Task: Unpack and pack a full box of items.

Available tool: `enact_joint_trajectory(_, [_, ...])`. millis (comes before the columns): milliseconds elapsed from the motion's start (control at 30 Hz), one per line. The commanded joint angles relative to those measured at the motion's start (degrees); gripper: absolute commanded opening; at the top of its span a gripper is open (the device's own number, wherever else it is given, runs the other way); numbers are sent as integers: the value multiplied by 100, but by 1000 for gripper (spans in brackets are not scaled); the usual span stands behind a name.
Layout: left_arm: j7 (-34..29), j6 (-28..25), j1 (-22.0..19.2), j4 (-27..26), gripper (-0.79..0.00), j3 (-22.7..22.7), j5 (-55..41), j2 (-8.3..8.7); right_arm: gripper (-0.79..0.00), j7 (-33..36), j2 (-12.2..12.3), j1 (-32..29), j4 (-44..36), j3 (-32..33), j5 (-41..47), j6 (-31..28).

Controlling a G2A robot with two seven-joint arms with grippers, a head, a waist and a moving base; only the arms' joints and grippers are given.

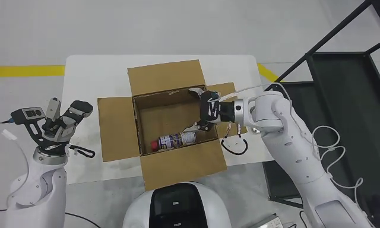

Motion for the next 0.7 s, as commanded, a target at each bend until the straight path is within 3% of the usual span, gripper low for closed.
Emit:
enact_joint_trajectory(0, [0, 0, 0, 0, 0, 0, 0, 0, 0, 0, 0, 0, 0, 0, 0, 0])
enact_joint_trajectory(333, [0, 0, 0, 0, 0, 0, 0, 0, 0, -197, 22, -121, 74, 127, 71, 54])
enact_joint_trajectory(467, [0, 0, 0, 0, 0, 0, 0, 0, 0, -568, 132, -489, 386, 751, 381, -170])
enact_joint_trajectory(667, [0, 0, 0, 0, 0, 0, 0, 0, 0, -938, 291, -1443, 458, 1937, 143, 240])
